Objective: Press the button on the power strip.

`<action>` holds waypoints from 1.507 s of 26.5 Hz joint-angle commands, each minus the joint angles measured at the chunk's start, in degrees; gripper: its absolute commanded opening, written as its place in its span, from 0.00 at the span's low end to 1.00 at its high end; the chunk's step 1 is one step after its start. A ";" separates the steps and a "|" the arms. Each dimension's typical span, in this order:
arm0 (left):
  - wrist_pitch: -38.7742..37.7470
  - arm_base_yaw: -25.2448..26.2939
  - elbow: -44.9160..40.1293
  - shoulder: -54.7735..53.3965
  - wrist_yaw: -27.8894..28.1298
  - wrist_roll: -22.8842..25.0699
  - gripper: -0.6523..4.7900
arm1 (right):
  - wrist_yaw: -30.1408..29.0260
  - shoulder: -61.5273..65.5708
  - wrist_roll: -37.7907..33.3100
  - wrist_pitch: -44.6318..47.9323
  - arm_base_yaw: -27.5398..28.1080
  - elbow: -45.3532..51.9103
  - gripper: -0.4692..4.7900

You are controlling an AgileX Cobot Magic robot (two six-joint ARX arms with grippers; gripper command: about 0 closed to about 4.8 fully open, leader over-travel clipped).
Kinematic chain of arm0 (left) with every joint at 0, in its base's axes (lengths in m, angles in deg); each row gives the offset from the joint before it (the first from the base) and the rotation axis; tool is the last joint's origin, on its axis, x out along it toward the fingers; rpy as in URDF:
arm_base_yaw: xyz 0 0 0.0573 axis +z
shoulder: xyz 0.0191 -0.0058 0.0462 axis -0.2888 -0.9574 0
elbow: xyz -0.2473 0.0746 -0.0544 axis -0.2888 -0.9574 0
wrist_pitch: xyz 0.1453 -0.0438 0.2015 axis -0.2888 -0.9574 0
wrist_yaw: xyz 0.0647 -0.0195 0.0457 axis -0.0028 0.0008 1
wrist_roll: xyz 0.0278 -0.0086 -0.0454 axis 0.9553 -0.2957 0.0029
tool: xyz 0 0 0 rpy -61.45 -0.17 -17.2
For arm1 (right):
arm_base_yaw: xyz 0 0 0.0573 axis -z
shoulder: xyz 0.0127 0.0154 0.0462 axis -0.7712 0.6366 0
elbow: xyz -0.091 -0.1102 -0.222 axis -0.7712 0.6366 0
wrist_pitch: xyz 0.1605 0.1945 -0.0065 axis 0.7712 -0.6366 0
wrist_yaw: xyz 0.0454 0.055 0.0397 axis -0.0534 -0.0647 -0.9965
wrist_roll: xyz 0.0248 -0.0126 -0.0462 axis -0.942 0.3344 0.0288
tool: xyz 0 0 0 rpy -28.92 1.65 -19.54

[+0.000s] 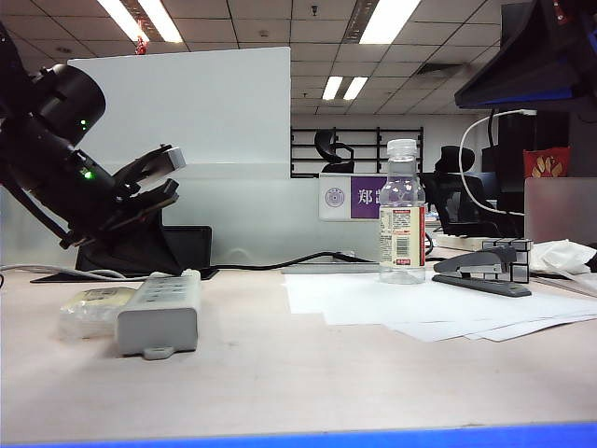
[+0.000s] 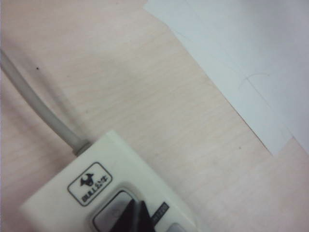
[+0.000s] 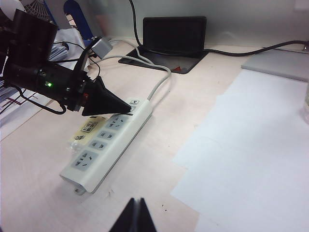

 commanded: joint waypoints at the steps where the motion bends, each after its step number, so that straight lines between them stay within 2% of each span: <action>1: -0.04 0.04 -0.07 0.28 -0.09 -0.02 0.11 | -0.22 -0.13 0.07 0.61 -0.09 -0.42 0.09; 22: 0.37 0.15 -0.07 0.35 1.97 0.04 0.11 | -0.26 -0.13 0.07 0.20 -0.09 -0.44 0.09; 32: -5.53 0.15 -0.07 0.33 2.91 1.75 0.11 | -0.26 -0.13 0.07 0.24 -0.07 -0.42 0.09; 40: -7.04 0.15 -0.07 0.24 2.75 1.90 0.11 | -0.26 -0.13 0.09 0.24 -0.07 -0.44 0.09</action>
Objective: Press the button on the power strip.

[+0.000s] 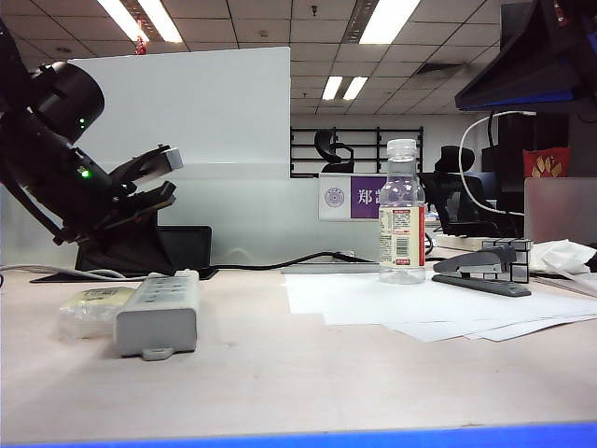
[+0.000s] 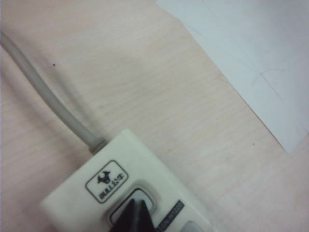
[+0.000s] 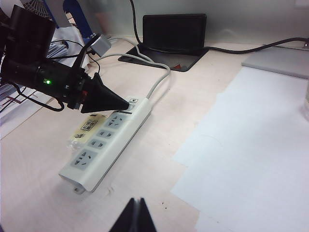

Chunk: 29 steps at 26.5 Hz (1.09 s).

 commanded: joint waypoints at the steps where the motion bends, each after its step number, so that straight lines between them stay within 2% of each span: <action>1: -4.81 0.00 -0.37 -0.44 0.24 0.42 0.11 | -0.24 -0.13 0.09 0.72 -0.07 -0.44 0.09; 18: -11.21 0.00 -0.37 -3.50 0.04 1.09 0.11 | -0.26 -0.13 0.09 0.72 -0.09 -0.44 0.09; 24: -9.79 0.00 -0.37 -3.48 -0.02 0.50 0.11 | -0.44 -0.13 0.09 0.68 -0.09 -0.44 0.09; 29: -7.45 0.07 -0.39 -0.50 -3.50 -0.52 0.11 | -0.44 -0.13 0.07 0.63 -0.09 -0.42 0.09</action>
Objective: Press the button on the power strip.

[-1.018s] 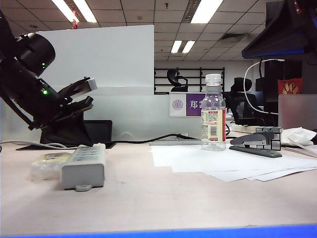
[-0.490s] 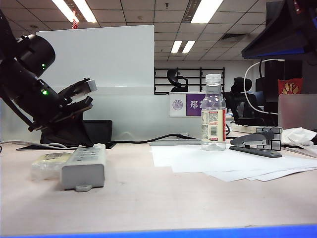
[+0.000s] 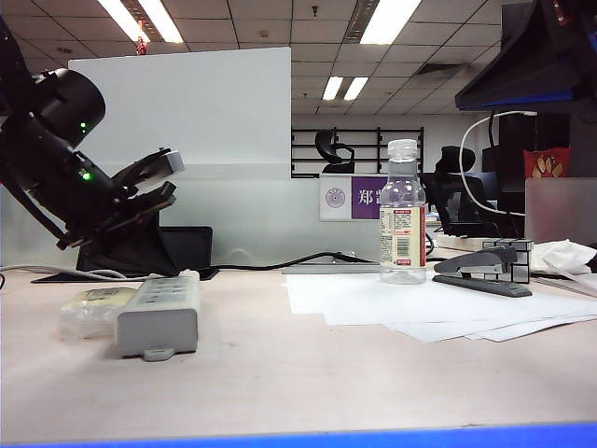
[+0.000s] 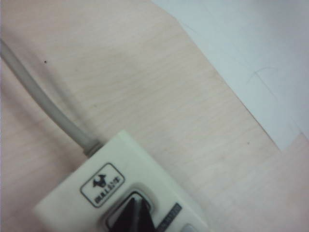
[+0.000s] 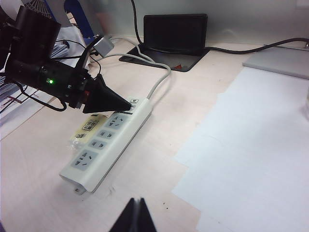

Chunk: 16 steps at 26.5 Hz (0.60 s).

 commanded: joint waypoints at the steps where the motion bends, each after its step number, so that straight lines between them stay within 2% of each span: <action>1: -4.81 -0.24 -1.33 2.21 -1.25 -0.76 0.11 | -0.35 -0.11 0.07 0.63 -0.07 -0.39 0.09; 5: -0.48 -0.24 -1.33 7.98 -1.29 -3.08 0.11 | -0.35 -0.11 0.07 0.66 -0.07 -0.39 0.09; 9: 2.67 -0.24 -1.33 13.27 -0.76 -3.32 0.11 | -0.35 -0.11 0.04 0.70 -0.07 -0.42 0.09; 16: 1.75 -0.22 -1.33 15.30 -0.81 -3.43 0.11 | -0.37 -0.11 0.04 0.70 -0.07 -0.42 0.09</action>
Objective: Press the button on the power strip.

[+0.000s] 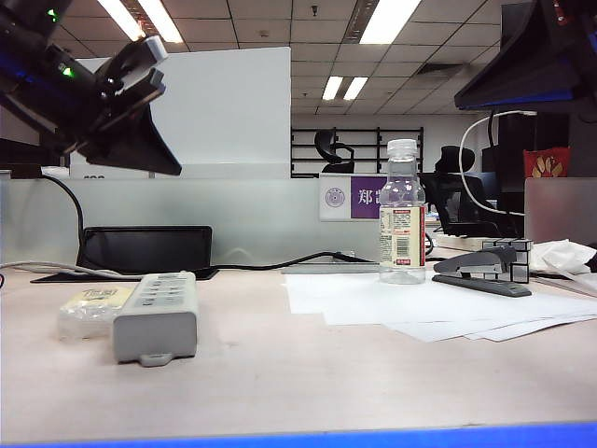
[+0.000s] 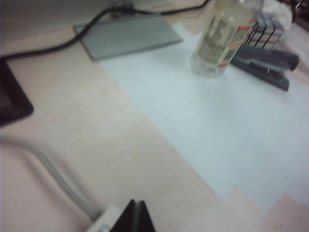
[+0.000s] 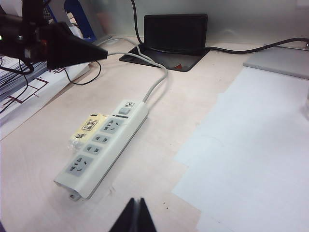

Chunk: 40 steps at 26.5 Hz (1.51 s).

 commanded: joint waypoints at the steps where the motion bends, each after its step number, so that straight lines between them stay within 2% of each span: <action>1: -1.70 -0.02 -0.13 0.04 -0.09 -0.17 0.11 | -0.35 -0.13 0.04 0.70 -0.07 -0.42 0.09; 5: -3.06 -0.02 -0.13 0.04 -0.09 -0.07 0.11 | -0.35 -0.13 0.04 0.70 -0.07 -0.42 0.09; 9: -7.39 -0.02 -0.15 0.04 0.57 3.34 0.11 | -0.26 -0.13 0.70 0.37 -0.04 -0.39 0.09; 16: -14.03 -0.04 -0.20 0.22 -0.81 3.08 0.11 | 1.88 -1.33 1.81 -5.46 0.07 -0.39 0.09; 21: -13.90 -0.04 -1.31 3.78 -3.10 2.86 0.11 | 2.25 -5.40 2.47 -7.02 0.07 -0.42 0.09; 25: -13.97 -0.04 -1.33 8.63 -2.54 2.36 0.11 | 8.66 -10.60 2.49 -9.07 0.07 -0.42 0.09; 29: -16.57 -0.04 -1.38 14.53 0.55 2.03 0.11 | 15.93 -16.85 3.13 -15.74 0.09 -0.42 0.09; 34: -17.73 -0.02 -5.14 22.99 3.08 1.97 0.11 | 18.86 -25.16 3.96 -20.79 0.07 -0.39 0.09; 40: -17.73 -0.02 -11.78 36.98 8.74 0.39 0.11 | 24.61 -35.32 3.89 -23.78 0.07 -0.39 0.09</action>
